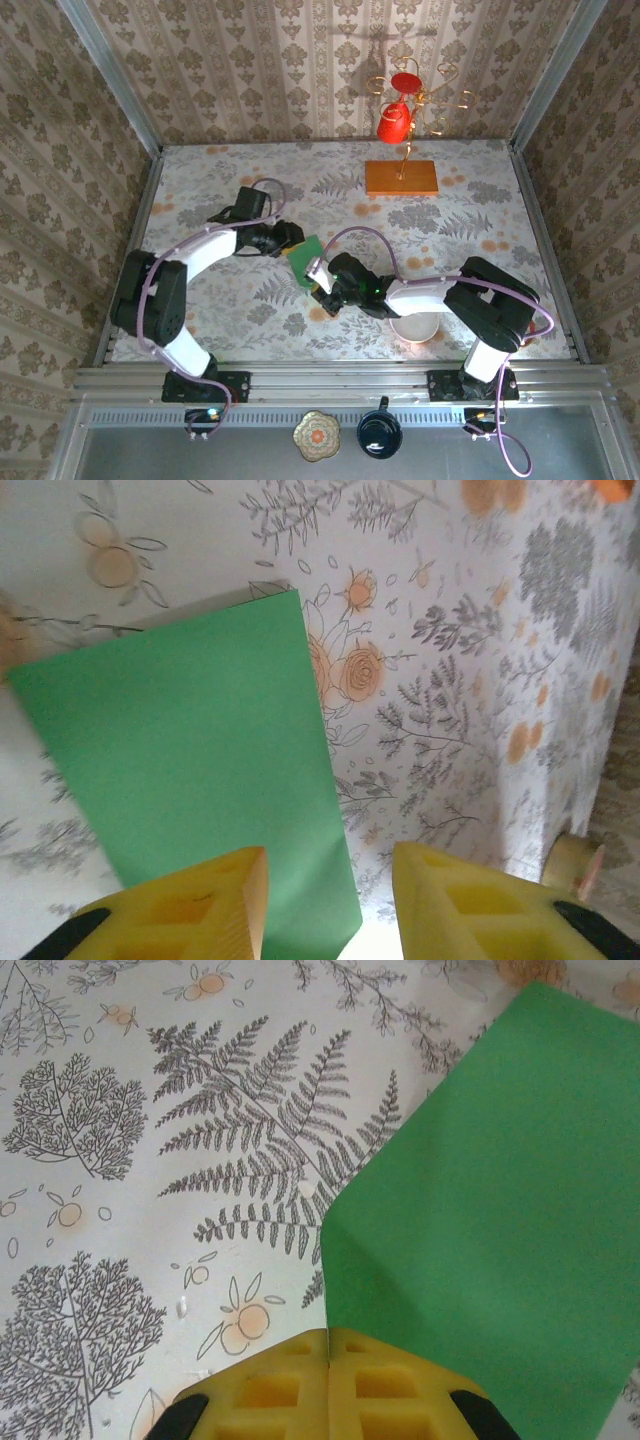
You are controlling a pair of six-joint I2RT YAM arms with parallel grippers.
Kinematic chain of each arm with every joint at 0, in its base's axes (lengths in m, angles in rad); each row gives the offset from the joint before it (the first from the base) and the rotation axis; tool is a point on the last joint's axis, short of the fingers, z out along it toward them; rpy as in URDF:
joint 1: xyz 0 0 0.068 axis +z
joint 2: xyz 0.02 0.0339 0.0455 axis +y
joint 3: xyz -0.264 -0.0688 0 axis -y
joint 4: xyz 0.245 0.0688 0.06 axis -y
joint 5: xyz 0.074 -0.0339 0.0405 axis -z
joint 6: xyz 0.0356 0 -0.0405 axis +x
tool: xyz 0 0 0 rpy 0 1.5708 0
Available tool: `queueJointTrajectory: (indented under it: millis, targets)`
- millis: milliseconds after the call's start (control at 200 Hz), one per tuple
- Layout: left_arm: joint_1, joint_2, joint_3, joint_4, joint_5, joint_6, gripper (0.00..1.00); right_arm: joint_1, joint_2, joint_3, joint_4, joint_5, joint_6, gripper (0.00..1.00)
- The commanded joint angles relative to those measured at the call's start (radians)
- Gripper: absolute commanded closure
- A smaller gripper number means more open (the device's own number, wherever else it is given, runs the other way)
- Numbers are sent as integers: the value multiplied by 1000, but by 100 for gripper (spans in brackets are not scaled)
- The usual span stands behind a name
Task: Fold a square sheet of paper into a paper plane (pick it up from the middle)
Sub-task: Third fold the triangle at the center of the table.
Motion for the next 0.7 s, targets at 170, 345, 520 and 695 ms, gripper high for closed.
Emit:
queueJointTrajectory:
  millis: [170,345,520,695]
  targets:
    - [-79,218,176,-133,-43,117,70,-21,-51,-20,-38,-102,125,100]
    - [-93,286,199,-135,-56,126,76,-33,-60,-26,-32,-101,164,100]
    - [-94,314,201,-149,-70,137,81,-51,-45,-8,-50,-57,222,100]
    - [-96,345,197,-163,-67,150,83,-59,7,39,-87,45,292,100]
